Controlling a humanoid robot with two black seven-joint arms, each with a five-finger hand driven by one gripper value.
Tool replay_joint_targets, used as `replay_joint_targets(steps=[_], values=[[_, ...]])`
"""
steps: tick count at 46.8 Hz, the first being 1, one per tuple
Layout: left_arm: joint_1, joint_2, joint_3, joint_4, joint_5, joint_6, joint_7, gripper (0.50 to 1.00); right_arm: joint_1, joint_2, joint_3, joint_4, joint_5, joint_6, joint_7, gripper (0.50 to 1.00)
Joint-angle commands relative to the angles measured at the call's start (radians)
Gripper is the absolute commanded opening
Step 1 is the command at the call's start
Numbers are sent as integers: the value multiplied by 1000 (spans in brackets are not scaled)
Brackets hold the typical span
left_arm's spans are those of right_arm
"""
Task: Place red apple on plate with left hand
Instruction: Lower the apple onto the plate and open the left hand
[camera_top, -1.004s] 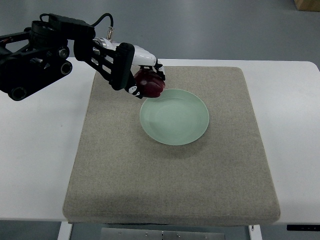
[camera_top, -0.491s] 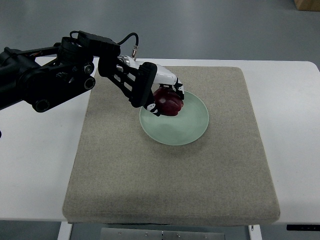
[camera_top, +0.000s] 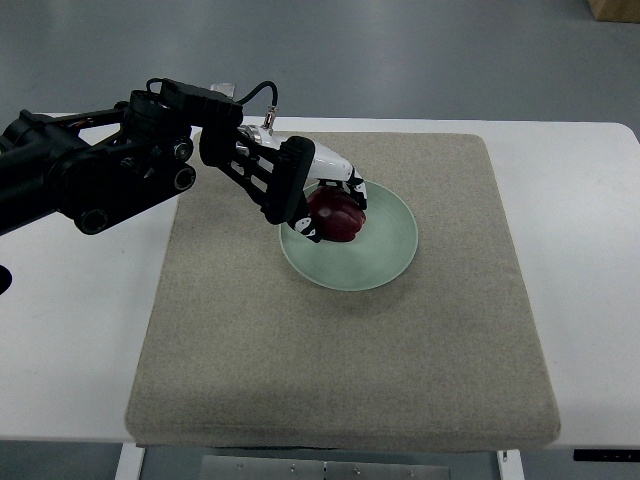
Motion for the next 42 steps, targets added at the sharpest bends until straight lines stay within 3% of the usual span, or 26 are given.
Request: replay_joint_targets(steps=[1,7,11,13,17,25,31,42], values=[[10,-17,2,11,1,4,0,500,0,0,-1,0,0,0,0,964],[16,-31,0,35,-2,4,0,527,0,0,-1,0,0,0,0,964],[22,-31,0,41,-3,4,0,578,0,0,-1,0,0,0,0,964],[25,-31,-1,41,-3,4,0,625,0,0,0,0,0,0,0,964],[27,-31,-3,41,-3,4,0,771,0,0,-1,0,0,0,0,964],[28,-31,-3,41,-3,4,1,960,0,0,0,0,0,0,0,964],[28,-31,-1,41,-5,4,0,992,0,0,0,0,0,0,0,964],[28,-25,-14,43,-6,4,0,994,0,0,-1,0,0,0,0,964]])
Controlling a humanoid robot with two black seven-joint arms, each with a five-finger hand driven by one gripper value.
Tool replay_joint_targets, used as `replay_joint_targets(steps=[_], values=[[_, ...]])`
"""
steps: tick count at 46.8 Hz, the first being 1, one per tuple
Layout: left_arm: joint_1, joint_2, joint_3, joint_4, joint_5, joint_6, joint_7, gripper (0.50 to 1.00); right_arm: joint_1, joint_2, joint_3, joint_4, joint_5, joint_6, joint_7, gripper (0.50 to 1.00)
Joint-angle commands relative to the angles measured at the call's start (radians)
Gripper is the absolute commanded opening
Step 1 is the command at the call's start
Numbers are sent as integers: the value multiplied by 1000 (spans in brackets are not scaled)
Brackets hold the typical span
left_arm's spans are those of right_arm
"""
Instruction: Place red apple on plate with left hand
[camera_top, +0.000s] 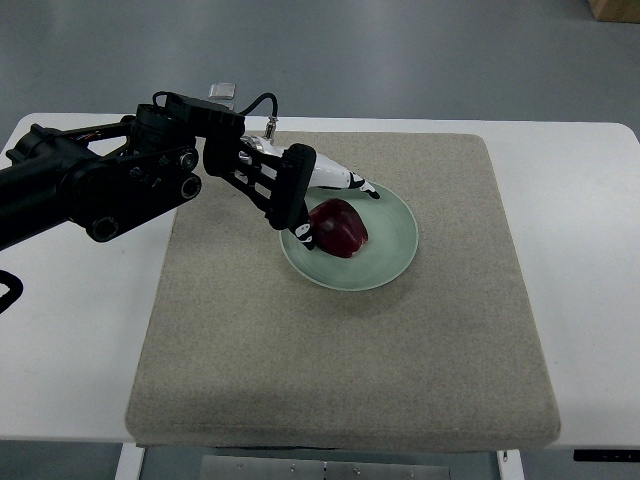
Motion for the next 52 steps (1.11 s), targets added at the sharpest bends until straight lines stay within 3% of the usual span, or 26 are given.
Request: replay_joint_targets(steps=[1,8,37,52], values=[[0,7,-5,0,0,0,0,994,0,0,0,0,0,0,0,964],[-2,19,-9,18,-7,0,0,994,0,0,0,0,0,0,0,964],[-14,47,-64,282,-204,5,-1,994,0,0,0,0,0,0,0,964],[-6,2,-62,457,-463,182,0,994,0,0,-1,0,0,0,0,964]])
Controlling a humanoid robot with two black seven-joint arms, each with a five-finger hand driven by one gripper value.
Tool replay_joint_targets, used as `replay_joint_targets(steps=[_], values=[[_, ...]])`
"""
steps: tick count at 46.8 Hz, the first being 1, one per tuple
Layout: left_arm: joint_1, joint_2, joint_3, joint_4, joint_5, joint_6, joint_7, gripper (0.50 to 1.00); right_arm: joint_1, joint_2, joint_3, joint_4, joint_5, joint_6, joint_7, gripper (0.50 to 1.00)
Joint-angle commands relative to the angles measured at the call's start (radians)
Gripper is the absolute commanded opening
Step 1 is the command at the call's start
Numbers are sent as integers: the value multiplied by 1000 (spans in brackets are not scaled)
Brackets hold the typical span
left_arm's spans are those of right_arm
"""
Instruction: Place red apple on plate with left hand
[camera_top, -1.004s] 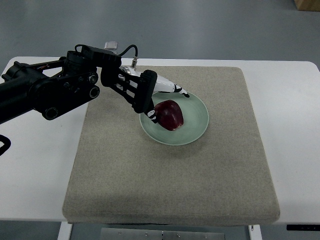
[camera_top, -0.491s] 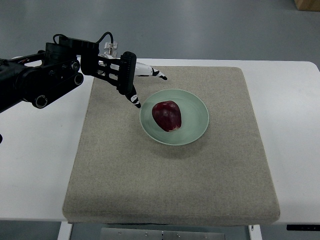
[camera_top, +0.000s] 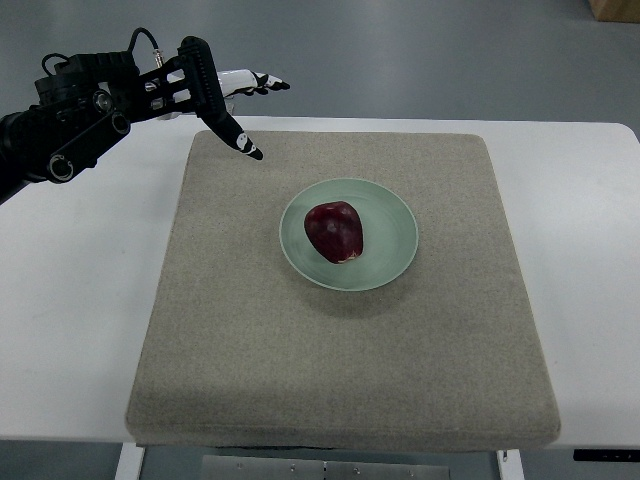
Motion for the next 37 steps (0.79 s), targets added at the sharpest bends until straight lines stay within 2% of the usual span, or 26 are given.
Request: replay_joint_targets(steps=[1,17,24,37], values=[[-2,-27,1,23,-61,40,2,994,0,0,-1,0,0,0,0,964],[-2,-85,-2,46,-402,231,18,994,0,0,-1,-2,0,0,0,964],[-2,-153,-1,115,-659,323,23,994,0,0,0,0,0,0,0,964],[-2,-185,-2,191,-1036,356,107,994,0,0,0,0,0,0,0,962]])
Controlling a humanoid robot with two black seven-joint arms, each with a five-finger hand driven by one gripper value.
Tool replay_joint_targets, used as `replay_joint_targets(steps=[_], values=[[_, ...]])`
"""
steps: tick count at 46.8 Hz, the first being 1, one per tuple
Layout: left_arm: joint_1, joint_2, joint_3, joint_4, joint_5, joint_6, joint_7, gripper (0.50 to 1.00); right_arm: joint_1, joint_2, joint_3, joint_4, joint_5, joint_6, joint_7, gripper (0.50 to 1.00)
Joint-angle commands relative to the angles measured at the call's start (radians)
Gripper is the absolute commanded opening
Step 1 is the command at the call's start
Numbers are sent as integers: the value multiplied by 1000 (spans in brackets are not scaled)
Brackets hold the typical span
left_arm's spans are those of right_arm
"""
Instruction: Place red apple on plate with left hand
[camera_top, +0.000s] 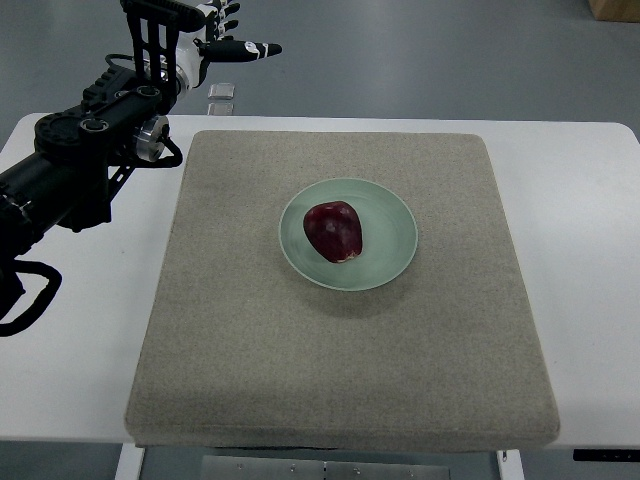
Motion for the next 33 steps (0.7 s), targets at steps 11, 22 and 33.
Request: replay_joint_targets(steps=[11,22,33], values=[[2,-15,-4,64,-245,-2,32,994,0,0,0,0,0,0,0,964],[51,-31,-139,66,-363,-48,32,994,0,0,0,0,0,0,0,964],[106,-35,-283,66,-361,-158,27,994,0,0,-1,0,0,0,0,964]])
